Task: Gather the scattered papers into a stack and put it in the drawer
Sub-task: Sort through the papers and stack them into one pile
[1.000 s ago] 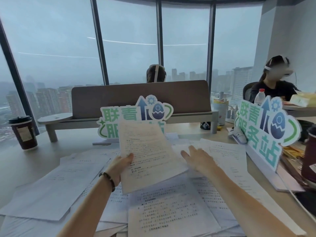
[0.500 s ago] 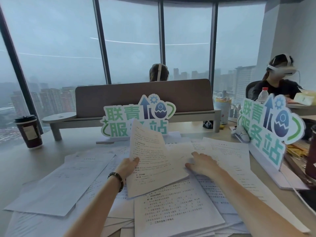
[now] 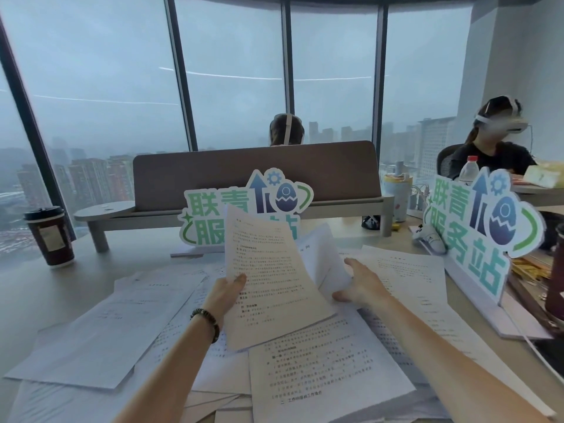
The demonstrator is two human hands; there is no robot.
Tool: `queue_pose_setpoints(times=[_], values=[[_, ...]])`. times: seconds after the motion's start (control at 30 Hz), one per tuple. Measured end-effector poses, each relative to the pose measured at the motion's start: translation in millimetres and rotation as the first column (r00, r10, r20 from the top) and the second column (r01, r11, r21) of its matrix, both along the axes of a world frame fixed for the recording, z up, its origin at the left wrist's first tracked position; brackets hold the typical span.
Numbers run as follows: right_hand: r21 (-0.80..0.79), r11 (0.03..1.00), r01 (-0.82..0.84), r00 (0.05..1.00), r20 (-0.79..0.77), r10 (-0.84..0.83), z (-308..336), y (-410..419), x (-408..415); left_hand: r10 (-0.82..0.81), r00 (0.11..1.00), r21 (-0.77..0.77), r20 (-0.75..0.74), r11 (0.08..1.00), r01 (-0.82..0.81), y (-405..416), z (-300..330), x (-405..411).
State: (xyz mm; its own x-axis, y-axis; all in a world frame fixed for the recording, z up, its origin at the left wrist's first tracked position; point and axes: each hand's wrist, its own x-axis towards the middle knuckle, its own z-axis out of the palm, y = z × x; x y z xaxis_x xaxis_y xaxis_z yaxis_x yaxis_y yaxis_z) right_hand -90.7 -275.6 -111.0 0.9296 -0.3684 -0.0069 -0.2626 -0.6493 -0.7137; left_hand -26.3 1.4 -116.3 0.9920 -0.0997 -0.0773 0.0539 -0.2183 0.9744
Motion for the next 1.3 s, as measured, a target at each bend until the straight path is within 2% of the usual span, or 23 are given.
queue_pose_setpoints(times=[0.13, 0.23, 0.37, 0.43, 0.63, 0.8, 0.9, 1.03, 1.17, 1.3], values=[[0.005, 0.997, 0.082, 0.997, -0.001, -0.082, -1.6, -12.1, 1.8, 0.035, 0.998, 0.060, 0.050, 0.997, -0.038, 2.8, -0.2, 3.2], [-0.007, 0.993, 0.121, 0.991, 0.053, -0.121, -4.6, -16.5, 3.2, -0.010, 0.995, 0.234, 0.095, 0.972, -0.012, -1.8, -2.7, 0.7], [-0.010, 0.988, 0.152, 0.988, 0.036, -0.152, -7.9, -18.5, 5.0, -0.141, 0.979, 0.542, 0.146, 0.839, 0.039, -5.7, -10.3, -2.8], [-0.052, 0.987, 0.149, 0.989, 0.002, -0.149, -10.5, -20.0, 6.8, -0.166, 0.972, 0.605, 0.164, 0.796, 0.034, -6.7, -10.5, -5.9], [-0.041, 0.991, 0.127, 0.992, 0.025, -0.126, -10.3, -16.8, 10.0, -0.174, 0.974, 0.498, 0.143, 0.863, 0.081, -2.5, -4.3, -4.3], [0.011, 0.990, 0.143, 0.985, 0.093, -0.143, -11.4, -17.6, 7.5, -0.175, 0.977, 0.467, 0.118, 0.878, 0.101, -0.9, -4.5, -1.6], [0.057, 0.992, 0.109, 0.994, 0.020, -0.110, -7.5, -21.9, 5.1, -0.157, 0.982, 0.450, 0.108, 0.888, 0.093, 0.0, -3.7, -1.9], [0.112, 0.993, -0.027, 0.989, -0.141, 0.043, 1.7, -29.1, 0.6, -0.186, 0.977, 0.462, 0.109, 0.879, 0.116, -0.2, -3.5, -2.6], [0.147, 0.988, -0.038, 0.991, -0.121, 0.057, 0.0, -25.1, 0.9, -0.221, 0.973, 0.420, 0.072, 0.891, 0.172, -5.1, -4.6, -4.1], [0.134, 0.991, 0.007, 0.998, -0.059, 0.001, -5.4, -26.6, 5.9, -0.202, 0.978, 0.281, 0.041, 0.942, 0.183, -7.3, -3.2, -3.5]])
